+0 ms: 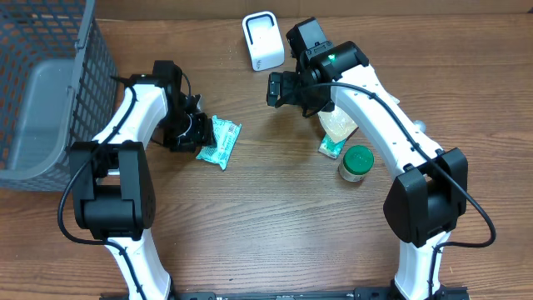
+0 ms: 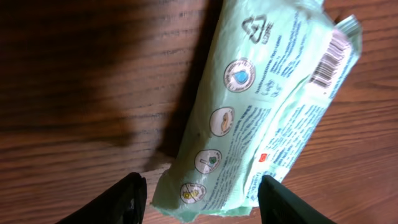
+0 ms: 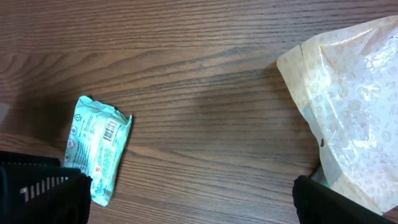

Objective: Scan the item barcode

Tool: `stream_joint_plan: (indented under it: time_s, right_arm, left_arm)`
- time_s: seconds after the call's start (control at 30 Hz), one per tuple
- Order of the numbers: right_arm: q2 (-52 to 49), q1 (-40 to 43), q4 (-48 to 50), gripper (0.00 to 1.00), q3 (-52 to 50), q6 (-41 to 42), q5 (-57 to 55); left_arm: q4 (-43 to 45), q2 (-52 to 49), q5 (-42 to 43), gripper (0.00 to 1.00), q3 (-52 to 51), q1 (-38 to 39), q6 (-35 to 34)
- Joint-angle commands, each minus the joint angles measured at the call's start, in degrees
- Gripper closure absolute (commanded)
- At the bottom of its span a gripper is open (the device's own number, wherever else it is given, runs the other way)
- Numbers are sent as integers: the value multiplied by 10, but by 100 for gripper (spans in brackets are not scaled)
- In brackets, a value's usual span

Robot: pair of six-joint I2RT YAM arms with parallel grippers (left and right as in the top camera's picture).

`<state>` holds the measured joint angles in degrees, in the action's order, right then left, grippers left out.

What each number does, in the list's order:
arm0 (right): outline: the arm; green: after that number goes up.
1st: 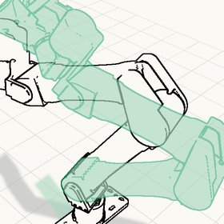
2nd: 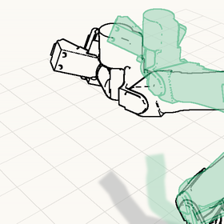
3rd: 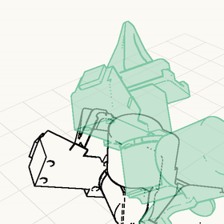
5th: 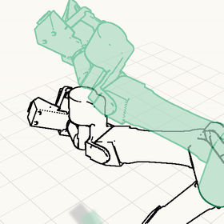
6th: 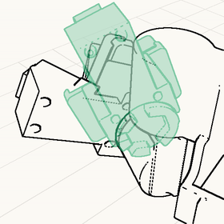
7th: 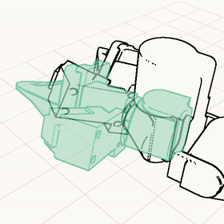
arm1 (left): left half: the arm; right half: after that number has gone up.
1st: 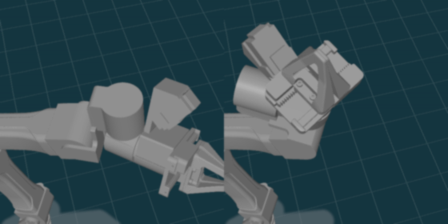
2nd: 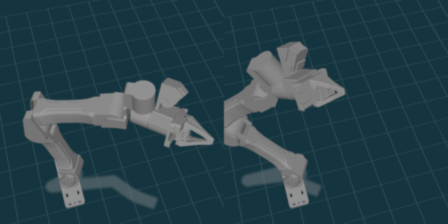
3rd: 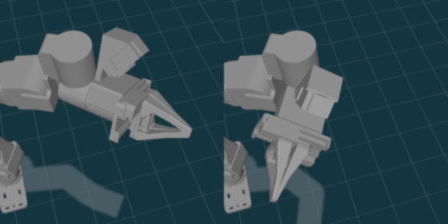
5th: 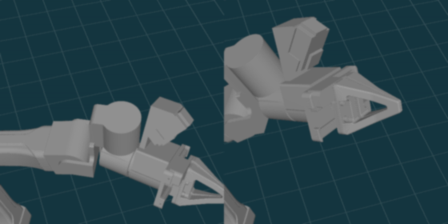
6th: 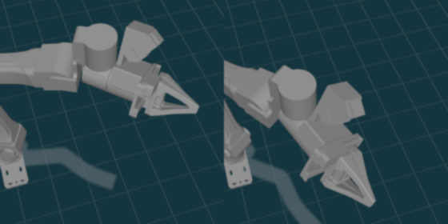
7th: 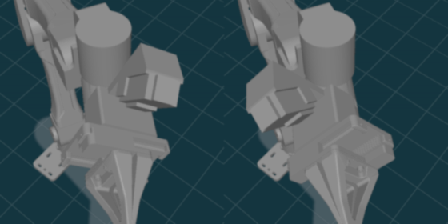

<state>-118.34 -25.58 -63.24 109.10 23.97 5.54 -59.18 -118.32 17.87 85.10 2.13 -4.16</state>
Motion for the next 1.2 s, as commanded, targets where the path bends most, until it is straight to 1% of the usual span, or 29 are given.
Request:
stream_joint_plan:
  time_s: [0.0, 0.17, 0.3, 0.4, 0.5, 0.53, 0.57, 0.6, 0.87, 1.0, 1.17]
  right_arm:
    - [3, 2, 1, 0, -4, 0, -3]
    - [3, 2, 1, 0, -4, 0, -3]
    - [3, 2, 1, 0, -4, 0, -3]
    - [3, 2, 1, 0, -4, 0, -3]
    - [3, 2, 1, 0, -4, 0, -3]
    - [3, 2, 1, 0, -4, 0, -3]
    - [3, 2, 1, 0, -4, 0, -3]
    - [3, 2, 1, 0, -4, 0, -3]
    - [3, 2, 1, 0, -4, 0, -3]
    - [3, 2, 1, 0, -4, 0, -3]
    - [3, 2, 1, 0, -4, 0, -3]
  left_arm:
    - [17, -4, 17, 40, -24, 0, -2]
    - [62, -4, 17, 41, -64, 1, -4]
    - [79, -4, 15, 51, -87, 1, -4]
    - [81, -4, 14, 61, -91, 1, -3]
    - [83, -4, 14, 74, -91, 1, -3]
    - [83, -4, 14, 81, -91, 0, -3]
    - [83, -4, 15, 91, -91, 0, -1]
    - [83, -4, 15, 96, -90, 0, -1]
    - [69, 9, 24, 96, -62, 0, -1]
    - [49, 27, 68, 96, -53, 0, 14]
    - [16, 33, 115, 96, -53, 0, 14]
